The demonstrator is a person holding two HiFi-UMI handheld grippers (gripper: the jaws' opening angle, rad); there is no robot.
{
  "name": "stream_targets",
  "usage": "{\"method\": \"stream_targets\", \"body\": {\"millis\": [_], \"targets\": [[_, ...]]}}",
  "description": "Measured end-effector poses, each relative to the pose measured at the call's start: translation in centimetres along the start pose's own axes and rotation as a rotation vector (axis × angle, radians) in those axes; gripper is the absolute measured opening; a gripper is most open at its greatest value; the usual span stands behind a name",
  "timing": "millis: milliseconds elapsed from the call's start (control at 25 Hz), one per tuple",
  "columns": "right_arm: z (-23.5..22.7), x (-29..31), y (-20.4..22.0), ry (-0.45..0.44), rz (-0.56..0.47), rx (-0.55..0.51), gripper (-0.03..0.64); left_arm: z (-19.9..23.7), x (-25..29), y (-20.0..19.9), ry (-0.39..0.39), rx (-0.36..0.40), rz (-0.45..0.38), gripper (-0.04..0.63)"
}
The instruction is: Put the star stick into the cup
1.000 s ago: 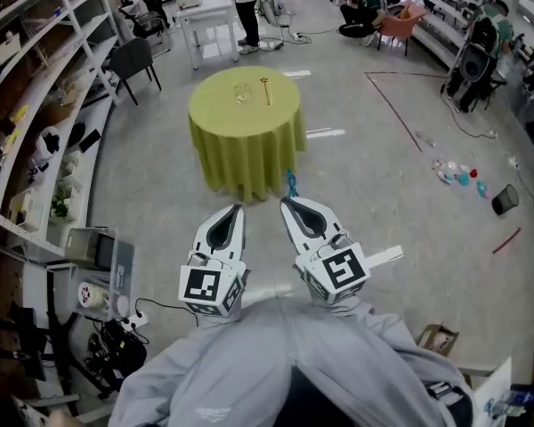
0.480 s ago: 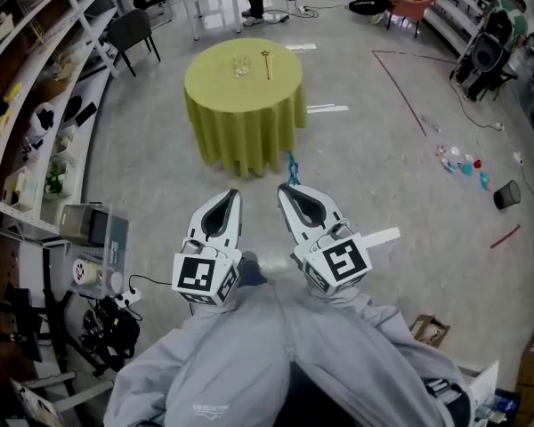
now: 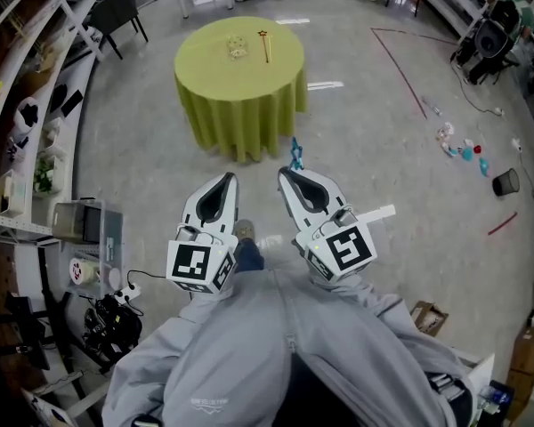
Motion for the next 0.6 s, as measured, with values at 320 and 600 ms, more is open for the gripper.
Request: {"method": "stream_targets", "body": {"millis": [320, 600], "targets": [[-4.2, 10.8, 1.3, 0.045, 0.006, -0.02, 0.035, 9.5, 8.0, 0.1, 0.065, 0.0, 0.004, 0.017], [-6.9, 16.9, 2.5, 0.102, 0.001, -0.035, 0.035, 14.6, 13.7, 1.0, 0.134, -0.014, 0.002, 0.017]]}}
Point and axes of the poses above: the fingertips, and each gripper's own axes: x forward along the fingers, z to its left, y out of its underside, the point moved 3 cm from there along -x, backward along the fingers, and after that the axes turned 10 degrees about -z, right-handed, at the moved point
